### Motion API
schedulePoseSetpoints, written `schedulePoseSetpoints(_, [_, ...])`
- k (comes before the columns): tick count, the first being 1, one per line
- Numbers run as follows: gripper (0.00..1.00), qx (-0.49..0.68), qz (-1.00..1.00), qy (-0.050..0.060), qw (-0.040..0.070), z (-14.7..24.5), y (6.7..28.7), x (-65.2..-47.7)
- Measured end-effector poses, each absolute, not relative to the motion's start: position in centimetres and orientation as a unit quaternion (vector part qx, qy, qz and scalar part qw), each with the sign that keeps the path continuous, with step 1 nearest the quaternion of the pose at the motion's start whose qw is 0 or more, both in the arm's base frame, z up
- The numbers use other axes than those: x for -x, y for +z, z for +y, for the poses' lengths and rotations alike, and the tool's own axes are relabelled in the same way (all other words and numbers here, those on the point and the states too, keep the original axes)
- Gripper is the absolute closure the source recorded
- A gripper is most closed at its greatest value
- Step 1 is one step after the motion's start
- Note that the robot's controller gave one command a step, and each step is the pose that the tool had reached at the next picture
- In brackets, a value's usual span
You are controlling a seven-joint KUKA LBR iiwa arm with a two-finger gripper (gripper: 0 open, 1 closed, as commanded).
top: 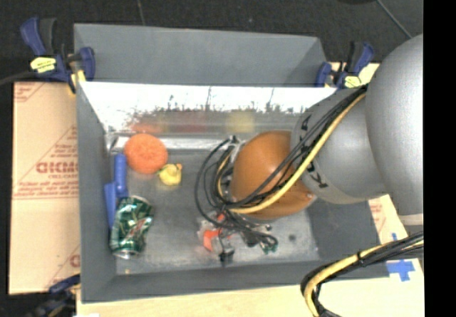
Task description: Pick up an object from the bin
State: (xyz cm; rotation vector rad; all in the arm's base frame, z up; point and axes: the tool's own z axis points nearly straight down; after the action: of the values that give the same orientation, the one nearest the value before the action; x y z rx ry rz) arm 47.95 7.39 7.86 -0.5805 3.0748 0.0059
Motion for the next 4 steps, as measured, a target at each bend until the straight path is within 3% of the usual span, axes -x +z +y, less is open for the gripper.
schedulePoseSetpoints(1, [1.0, 0.186, 0.983, 0.002, 0.006, 7.4, 7.9, -48.0])
schedulePoseSetpoints(2, [1.0, 0.308, 0.951, 0.002, 0.011, 3.3, 7.9, -48.4])
schedulePoseSetpoints(3, [1.0, 0.399, 0.917, 0.001, 0.019, -3.8, 7.8, -48.9])
schedulePoseSetpoints(4, [1.0, 0.384, 0.923, 0.002, 0.009, -3.1, 12.9, -48.9])
